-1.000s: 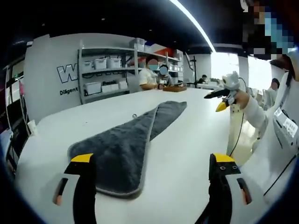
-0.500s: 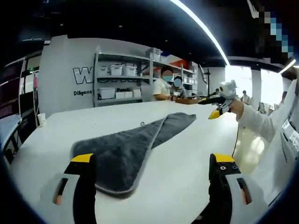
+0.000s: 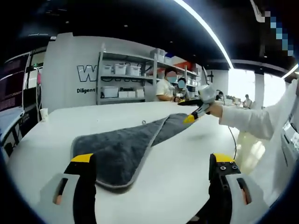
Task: Open the folded towel by lifting each exposed corner and separating the folded layers until the towel lies flat within the target outline without major curled edges
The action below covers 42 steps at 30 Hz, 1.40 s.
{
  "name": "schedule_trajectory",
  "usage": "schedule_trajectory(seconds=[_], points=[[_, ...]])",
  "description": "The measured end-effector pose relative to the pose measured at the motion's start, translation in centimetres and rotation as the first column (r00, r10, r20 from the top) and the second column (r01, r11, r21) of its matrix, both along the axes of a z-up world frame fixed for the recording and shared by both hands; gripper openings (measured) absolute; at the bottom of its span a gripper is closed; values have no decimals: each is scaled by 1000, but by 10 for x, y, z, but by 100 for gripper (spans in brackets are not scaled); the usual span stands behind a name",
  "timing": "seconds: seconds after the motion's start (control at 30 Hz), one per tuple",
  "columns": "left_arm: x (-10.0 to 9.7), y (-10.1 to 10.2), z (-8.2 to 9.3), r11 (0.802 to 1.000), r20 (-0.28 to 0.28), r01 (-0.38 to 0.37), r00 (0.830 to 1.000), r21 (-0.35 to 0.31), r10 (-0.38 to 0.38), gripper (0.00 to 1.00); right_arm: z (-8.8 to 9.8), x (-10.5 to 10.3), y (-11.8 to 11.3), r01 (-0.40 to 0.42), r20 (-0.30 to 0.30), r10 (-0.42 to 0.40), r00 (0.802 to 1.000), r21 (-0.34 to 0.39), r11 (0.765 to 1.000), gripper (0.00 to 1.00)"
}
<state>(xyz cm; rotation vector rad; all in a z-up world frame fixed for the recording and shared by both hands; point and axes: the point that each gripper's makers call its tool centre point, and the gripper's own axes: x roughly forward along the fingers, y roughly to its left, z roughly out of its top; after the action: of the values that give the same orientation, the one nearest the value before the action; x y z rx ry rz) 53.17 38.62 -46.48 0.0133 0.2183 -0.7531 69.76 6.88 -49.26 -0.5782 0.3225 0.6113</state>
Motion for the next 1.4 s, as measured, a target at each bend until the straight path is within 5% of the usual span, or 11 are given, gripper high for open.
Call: schedule_trajectory(seconds=[0.5,0.83,0.93,1.27,1.4], points=[[-1,-3,4,998,-3,23,1000,-58,-23,100,-26,45,13,37,113,-10,994,-237,971,84],[1,0,0,998,-16,19,1000,-64,-20,100,-33,58,22,47,126,-19,992,-223,974,71],[1,0,-1,998,-19,19,1000,-66,-21,100,-34,62,24,34,129,-4,992,-229,973,62],[3,5,-4,997,-30,11,999,-72,-13,100,-55,43,47,-150,60,177,982,-312,938,2],[4,4,-5,997,-34,12,999,-76,-15,100,-61,38,47,-180,37,203,978,-334,925,0]])
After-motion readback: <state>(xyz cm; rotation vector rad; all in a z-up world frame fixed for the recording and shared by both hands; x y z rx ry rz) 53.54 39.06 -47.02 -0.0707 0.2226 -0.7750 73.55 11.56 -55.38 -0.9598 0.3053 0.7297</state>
